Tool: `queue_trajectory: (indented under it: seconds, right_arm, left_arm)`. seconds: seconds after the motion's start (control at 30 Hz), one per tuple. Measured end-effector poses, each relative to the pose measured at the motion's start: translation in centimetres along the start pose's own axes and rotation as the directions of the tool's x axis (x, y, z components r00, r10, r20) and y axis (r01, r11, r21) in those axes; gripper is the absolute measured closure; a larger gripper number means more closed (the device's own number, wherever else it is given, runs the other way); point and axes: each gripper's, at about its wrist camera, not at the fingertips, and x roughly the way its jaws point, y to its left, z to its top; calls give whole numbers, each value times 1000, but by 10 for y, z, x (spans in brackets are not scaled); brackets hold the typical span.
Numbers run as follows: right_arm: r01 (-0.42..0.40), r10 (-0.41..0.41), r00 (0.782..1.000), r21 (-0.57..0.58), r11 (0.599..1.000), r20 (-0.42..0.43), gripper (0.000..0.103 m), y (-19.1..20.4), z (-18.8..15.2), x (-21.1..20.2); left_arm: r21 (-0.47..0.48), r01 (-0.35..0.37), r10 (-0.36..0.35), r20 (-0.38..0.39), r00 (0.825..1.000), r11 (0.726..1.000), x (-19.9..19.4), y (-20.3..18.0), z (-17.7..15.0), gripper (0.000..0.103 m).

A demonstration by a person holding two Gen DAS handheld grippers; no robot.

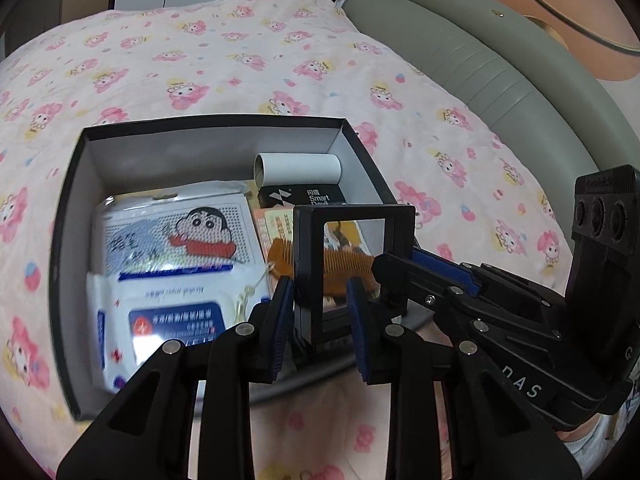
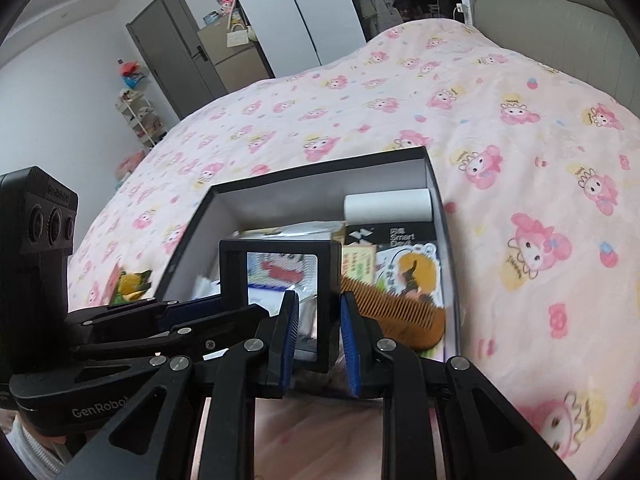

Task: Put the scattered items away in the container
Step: 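Carry the black frame over the box and lower it inside, then open the right tool to drop the frame onto the comb, withdraw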

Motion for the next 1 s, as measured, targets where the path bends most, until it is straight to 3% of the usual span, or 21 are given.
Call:
queue_trajectory:
  seconds: [0.33,0.7,1.0]
  right_arm:
    - [20,-19,1000,24,1000,-24,85,-20,15,32]
    - [54,-54,995,3,999,-86,85,-24,12,64]
    - [100,-98,993,22,995,-67,85,-25,5,53]
  left_arm:
    - [-19,-1,0,-41,999,1000,34,15,19,78]
    - [-82,-49,40,-104,994,995,64,35,14,82]
    - [-122,-99,92,-64,994,988,55,49,22,82]
